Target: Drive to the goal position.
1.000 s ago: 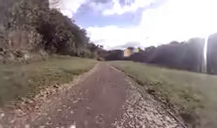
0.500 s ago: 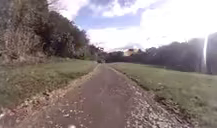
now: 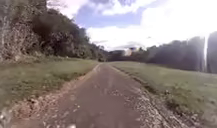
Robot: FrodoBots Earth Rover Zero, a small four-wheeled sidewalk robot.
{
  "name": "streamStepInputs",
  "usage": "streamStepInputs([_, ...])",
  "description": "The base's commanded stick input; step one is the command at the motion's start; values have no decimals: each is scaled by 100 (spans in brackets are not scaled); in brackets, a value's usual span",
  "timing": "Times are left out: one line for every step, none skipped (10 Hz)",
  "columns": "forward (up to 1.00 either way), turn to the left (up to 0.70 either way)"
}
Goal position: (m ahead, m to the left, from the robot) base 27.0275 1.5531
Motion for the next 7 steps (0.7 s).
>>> streamStepInputs([70,2])
streamStepInputs([70,2])
streamStepInputs([70,2])
streamStepInputs([70,2])
streamStepInputs([70,2])
streamStepInputs([70,2])
streamStepInputs([70,2])
